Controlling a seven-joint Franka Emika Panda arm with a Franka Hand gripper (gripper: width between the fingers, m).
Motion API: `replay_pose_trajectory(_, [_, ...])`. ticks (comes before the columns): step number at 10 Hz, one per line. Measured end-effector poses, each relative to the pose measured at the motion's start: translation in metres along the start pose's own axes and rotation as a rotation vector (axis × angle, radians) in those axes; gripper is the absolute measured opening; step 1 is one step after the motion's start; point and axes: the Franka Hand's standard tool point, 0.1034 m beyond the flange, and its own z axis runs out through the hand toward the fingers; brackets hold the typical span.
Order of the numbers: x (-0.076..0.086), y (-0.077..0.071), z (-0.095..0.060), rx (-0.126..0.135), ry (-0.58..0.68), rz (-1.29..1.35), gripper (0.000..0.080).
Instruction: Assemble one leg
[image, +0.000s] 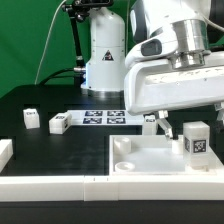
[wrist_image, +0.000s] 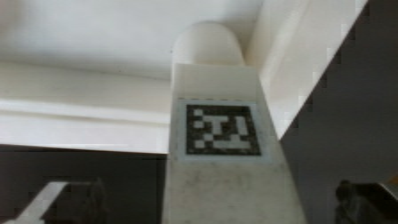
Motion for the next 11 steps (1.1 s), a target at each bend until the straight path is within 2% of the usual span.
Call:
replay_pose_trajectory(2, [-0.003,-0.001,0.001,0.006,-0.035,0.0,0.0648])
replay_pose_trajectory(3, [0.002,-0.001,-0.003,0.005,-0.029,0.029,0.0648])
replay_pose_trajectory(4, [-0.003,-0.003,-0.004,0.014,-0.107,0.056,0.0648])
replay_pose_trajectory(6, [0.004,-0.002,-0.006,0.029,-0.265,0.087,0.0648])
replay_pose_trajectory(8, [0.004,-0.002,-0.006,0.052,-0.463,0.102,0.0648])
replay_pose_trajectory(9, [0.007,-0.003,-0.004,0.063,-0.519,0.101,0.0648])
replay_pose_trajectory(11, [0.009,0.0,0.0,0.062,-0.506,0.104,0.0648])
